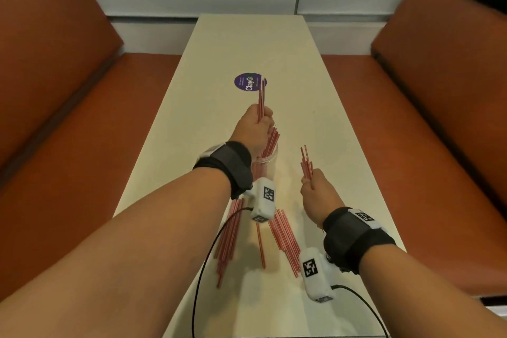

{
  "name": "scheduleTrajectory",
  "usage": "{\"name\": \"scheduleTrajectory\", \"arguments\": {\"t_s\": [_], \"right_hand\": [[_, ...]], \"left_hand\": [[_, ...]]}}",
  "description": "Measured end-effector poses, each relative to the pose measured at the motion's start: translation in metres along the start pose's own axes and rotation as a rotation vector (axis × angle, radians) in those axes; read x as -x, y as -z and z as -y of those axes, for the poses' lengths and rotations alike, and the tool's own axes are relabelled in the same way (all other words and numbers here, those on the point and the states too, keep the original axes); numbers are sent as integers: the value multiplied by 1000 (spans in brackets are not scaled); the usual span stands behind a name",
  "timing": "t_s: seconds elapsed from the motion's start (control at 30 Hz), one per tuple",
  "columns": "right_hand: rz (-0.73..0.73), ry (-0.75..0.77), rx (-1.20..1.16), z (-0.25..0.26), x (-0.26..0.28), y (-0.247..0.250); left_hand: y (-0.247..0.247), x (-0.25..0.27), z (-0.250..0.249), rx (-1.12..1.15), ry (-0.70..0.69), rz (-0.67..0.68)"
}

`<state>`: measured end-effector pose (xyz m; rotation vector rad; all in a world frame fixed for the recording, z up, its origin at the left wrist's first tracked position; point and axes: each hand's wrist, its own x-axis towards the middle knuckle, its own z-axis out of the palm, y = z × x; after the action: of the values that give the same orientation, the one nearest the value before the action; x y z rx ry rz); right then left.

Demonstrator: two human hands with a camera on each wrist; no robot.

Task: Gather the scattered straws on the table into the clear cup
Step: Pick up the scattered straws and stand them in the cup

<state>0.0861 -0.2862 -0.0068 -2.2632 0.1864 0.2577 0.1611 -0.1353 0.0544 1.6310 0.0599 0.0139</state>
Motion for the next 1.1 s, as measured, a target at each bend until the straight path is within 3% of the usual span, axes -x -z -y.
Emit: {"name": "scheduleTrajectory", "arguments": {"t_s": [0.1,0.17,0.27,0.33,0.43,0.5,0.73,0.9,1.1], "right_hand": [[8,2,-18,-2,0,0],[14,6,-29,-3,-2,-2],[10,5,-71,-6,-4,-1],[-8,-1,-126,-7,-6,2],[-48,18,-227,7,-11,12],[-42,61,-311,36,-17,20],[142,342,-783,141,-55,13],[155,256,-703,121,-67,-23],[102,227,-618,113,-76,-28]], "left_hand": [[-4,4,4,-85,29,12],[0,2,-6,-127,-32,-3],[21,3,-20,-143,-159,-112],[41,7,-9,-177,-130,-173],[60,21,24,-426,104,11],[59,27,38,-509,186,155],[53,21,35,-509,119,257],[57,19,39,-511,152,261],[56,16,39,-527,161,270]]}}
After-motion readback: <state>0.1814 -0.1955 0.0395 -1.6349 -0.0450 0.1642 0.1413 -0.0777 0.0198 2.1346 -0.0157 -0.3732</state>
